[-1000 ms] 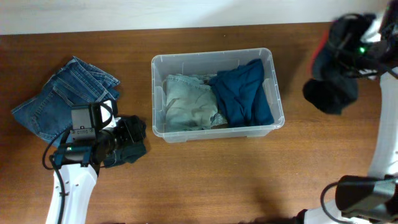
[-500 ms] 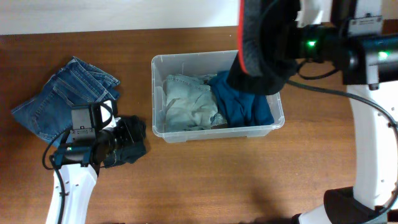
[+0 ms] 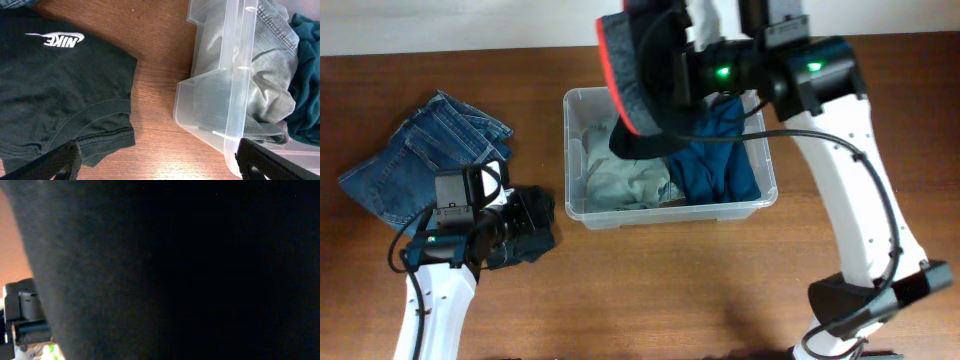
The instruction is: Pack container
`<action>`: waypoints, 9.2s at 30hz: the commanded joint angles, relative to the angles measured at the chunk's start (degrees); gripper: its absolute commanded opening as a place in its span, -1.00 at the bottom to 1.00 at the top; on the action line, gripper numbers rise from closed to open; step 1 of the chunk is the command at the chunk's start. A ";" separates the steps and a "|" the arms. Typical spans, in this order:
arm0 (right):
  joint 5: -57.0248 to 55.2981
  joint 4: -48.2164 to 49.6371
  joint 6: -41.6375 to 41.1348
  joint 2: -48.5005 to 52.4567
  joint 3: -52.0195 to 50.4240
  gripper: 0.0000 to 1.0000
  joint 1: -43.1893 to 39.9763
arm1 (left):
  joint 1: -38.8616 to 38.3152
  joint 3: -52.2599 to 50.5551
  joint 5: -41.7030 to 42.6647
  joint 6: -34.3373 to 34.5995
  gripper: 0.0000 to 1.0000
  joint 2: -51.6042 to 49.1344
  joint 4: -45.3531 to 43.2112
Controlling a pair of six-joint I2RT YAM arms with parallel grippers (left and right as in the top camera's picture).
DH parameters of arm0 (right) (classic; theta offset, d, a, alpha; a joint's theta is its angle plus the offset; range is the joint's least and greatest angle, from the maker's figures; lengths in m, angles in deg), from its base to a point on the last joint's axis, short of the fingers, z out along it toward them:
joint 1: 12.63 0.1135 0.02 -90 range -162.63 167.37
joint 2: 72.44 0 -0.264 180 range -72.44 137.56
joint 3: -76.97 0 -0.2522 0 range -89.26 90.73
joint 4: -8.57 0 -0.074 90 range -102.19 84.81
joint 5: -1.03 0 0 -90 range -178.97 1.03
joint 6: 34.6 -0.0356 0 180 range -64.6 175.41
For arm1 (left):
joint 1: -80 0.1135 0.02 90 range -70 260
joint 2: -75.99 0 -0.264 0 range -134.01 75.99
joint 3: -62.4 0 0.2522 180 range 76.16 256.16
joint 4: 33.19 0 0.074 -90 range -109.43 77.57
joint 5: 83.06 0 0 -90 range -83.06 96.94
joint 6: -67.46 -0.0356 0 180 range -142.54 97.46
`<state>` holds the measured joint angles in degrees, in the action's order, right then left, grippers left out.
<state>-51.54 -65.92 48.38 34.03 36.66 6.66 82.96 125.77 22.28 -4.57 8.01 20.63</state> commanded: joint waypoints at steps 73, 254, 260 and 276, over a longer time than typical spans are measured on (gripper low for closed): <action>-33.64 -12.09 -1.40 16.74 -5.20 -0.72 -2.14 | -0.20 0.24 -0.37 -0.92 0.99 0.09 -0.09; -44.28 -21.81 -5.22 3.15 14.84 0.97 -16.96 | -0.20 0.24 -0.37 -0.92 0.99 0.09 -0.09; -44.15 -21.81 -5.20 3.65 14.75 0.97 -21.00 | -0.20 0.24 -0.35 -0.92 0.99 0.09 -0.09; -44.15 -21.81 -5.22 3.65 14.75 0.97 -21.57 | -0.20 0.24 -1.86 -0.68 0.99 0.07 -8.22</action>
<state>-94.60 -87.71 43.42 37.84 51.29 -14.59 82.96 125.66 21.80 -4.57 8.01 17.22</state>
